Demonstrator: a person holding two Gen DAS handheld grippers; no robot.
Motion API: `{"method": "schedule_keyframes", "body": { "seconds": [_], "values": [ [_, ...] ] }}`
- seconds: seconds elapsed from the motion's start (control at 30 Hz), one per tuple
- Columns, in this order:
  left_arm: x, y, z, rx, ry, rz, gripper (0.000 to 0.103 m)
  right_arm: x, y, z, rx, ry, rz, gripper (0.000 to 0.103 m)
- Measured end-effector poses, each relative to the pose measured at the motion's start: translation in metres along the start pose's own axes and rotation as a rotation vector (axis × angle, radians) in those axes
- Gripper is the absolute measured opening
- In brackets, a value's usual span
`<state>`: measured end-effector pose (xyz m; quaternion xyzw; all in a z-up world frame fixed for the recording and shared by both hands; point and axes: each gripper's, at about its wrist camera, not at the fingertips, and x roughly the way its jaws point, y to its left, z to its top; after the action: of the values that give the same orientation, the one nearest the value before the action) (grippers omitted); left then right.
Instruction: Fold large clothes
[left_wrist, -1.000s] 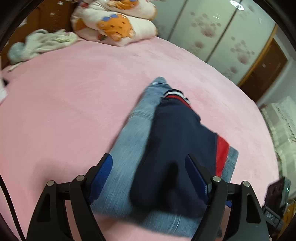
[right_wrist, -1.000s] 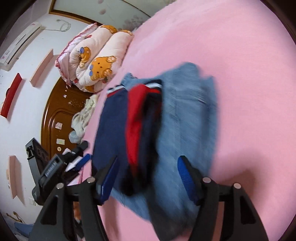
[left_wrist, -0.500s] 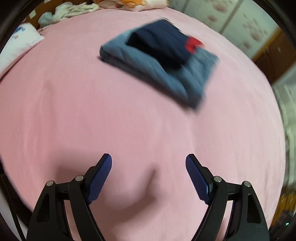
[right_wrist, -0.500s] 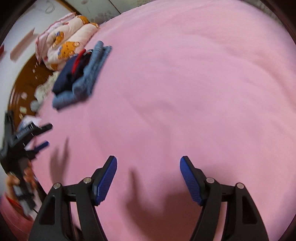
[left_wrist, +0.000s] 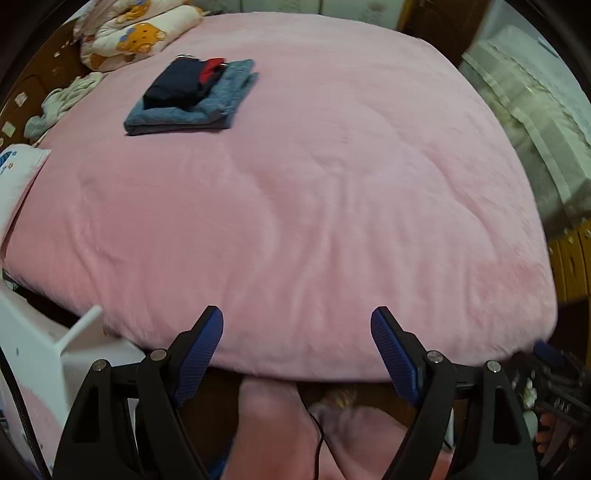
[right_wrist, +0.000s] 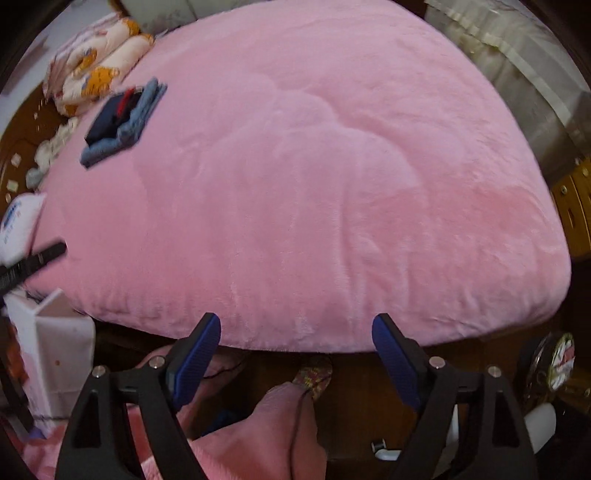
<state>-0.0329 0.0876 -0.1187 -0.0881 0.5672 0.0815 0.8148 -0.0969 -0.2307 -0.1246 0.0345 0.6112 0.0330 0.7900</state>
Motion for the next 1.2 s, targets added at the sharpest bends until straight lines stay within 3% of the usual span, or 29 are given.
{"method": "schedule_keyframes", "body": {
  "seconds": [0.17, 0.43, 0.67, 0.87, 1.03, 1.2],
  "values": [
    [-0.053, -0.040, -0.002, 0.028, -0.006, -0.030, 0.082, -0.052, 0.008, 0.020, 0.013, -0.055, 0.026, 0.085],
    [-0.127, -0.092, -0.008, 0.122, -0.158, -0.014, 0.087, -0.109, 0.031, 0.028, 0.034, -0.136, 0.098, 0.085],
    [-0.148, -0.094, -0.003, 0.086, -0.185, 0.007, 0.091, -0.136, 0.029, 0.033, 0.047, -0.193, 0.061, 0.085],
    [-0.161, -0.097, -0.006, 0.090, -0.245, 0.038, 0.093, -0.146, 0.028, 0.038, 0.075, -0.179, 0.076, 0.085],
    [-0.168, -0.099, -0.007, 0.089, -0.288, 0.057, 0.094, -0.151, 0.035, 0.036, 0.059, -0.226, 0.019, 0.085],
    [-0.169, -0.098, -0.007, 0.066, -0.293, 0.059, 0.101, -0.155, 0.035, 0.035, 0.046, -0.254, 0.005, 0.096]
  ]
}}
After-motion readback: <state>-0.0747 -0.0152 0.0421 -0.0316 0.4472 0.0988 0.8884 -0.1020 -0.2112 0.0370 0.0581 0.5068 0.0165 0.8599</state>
